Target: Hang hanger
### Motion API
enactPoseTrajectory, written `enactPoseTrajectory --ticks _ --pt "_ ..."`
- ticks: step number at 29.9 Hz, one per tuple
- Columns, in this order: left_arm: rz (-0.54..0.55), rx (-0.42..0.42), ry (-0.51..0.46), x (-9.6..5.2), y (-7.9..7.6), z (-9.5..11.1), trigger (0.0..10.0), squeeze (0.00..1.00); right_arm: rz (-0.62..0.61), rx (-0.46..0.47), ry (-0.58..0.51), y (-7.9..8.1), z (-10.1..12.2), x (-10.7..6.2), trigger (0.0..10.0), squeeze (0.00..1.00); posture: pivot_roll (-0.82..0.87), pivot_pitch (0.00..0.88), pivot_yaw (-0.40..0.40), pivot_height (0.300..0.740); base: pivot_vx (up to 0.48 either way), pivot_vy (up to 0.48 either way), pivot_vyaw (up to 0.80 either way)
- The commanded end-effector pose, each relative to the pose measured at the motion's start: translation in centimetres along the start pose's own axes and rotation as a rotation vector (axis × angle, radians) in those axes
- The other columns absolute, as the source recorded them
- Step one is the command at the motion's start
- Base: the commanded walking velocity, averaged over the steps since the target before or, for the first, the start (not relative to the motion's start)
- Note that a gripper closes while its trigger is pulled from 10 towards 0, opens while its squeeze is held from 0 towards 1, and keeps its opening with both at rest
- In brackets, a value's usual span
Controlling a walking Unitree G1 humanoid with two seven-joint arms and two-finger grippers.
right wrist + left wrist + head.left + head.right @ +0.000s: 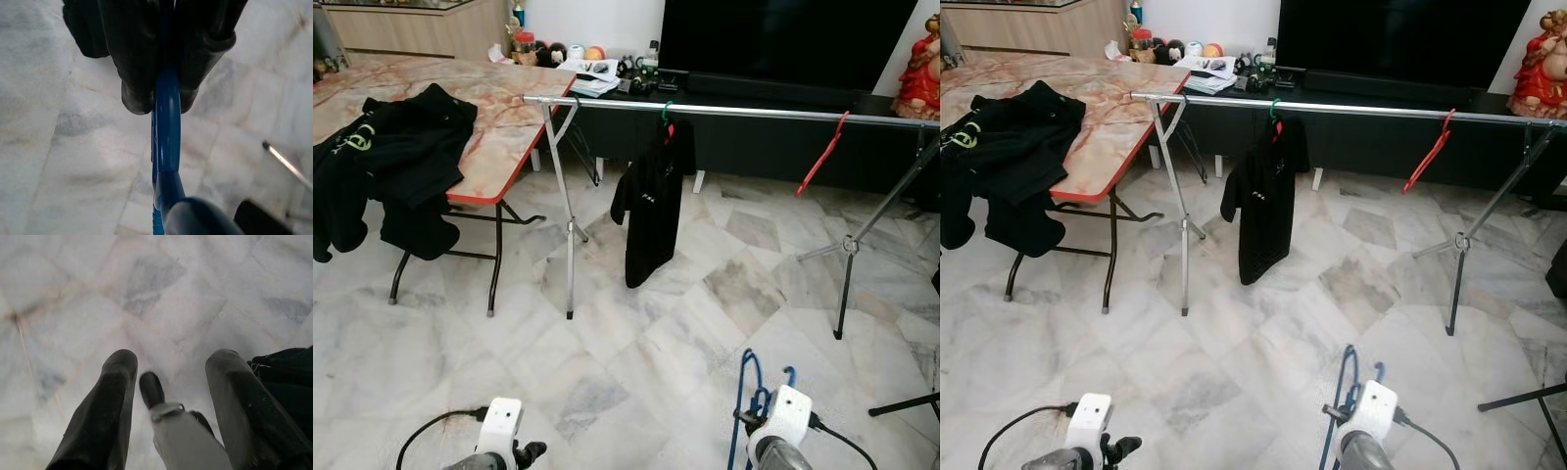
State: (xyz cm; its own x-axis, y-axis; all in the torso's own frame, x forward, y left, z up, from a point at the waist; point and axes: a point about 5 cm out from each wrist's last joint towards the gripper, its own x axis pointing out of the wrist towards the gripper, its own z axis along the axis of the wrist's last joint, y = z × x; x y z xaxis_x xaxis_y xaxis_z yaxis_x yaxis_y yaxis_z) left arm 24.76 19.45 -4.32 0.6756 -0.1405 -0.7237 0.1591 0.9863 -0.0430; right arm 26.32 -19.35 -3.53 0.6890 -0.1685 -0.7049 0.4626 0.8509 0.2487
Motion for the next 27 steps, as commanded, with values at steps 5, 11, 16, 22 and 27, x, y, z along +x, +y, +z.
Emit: enactPoseTrajectory --ticks 5,11,16,22,27 --pt "-0.105 0.125 -0.015 0.4 -1.2 1.5 10.0 0.0 -0.024 0.131 -0.06 1.5 2.5 0.2 10.0 0.0 0.12 0.006 -0.017 0.74 0.0 0.0 0.0" --pt "-0.282 0.181 -0.087 0.6 -3.0 4.0 10.0 0.0 -0.006 0.183 -0.115 4.2 5.2 0.1 10.0 0.0 0.12 0.0 -0.017 0.74 0.0 0.0 0.0" --pt "-0.355 0.19 -0.145 0.6 -3.9 5.2 10.0 0.0 0.024 0.232 -0.156 6.1 7.3 -0.1 10.0 0.0 0.12 0.009 -0.027 0.74 0.0 0.0 0.0" --pt "-0.453 0.184 -0.216 0.2 -4.3 6.3 10.0 0.0 0.082 0.255 -0.203 8.9 10.0 -0.8 10.0 0.0 0.12 0.02 -0.037 0.74 0.0 0.0 0.0" --pt "-0.56 0.173 -0.26 -0.3 -4.6 6.8 10.0 0.0 0.126 0.264 -0.25 11.4 12.0 -1.7 10.0 0.0 0.12 0.033 -0.05 0.74 0.0 0.0 0.0"
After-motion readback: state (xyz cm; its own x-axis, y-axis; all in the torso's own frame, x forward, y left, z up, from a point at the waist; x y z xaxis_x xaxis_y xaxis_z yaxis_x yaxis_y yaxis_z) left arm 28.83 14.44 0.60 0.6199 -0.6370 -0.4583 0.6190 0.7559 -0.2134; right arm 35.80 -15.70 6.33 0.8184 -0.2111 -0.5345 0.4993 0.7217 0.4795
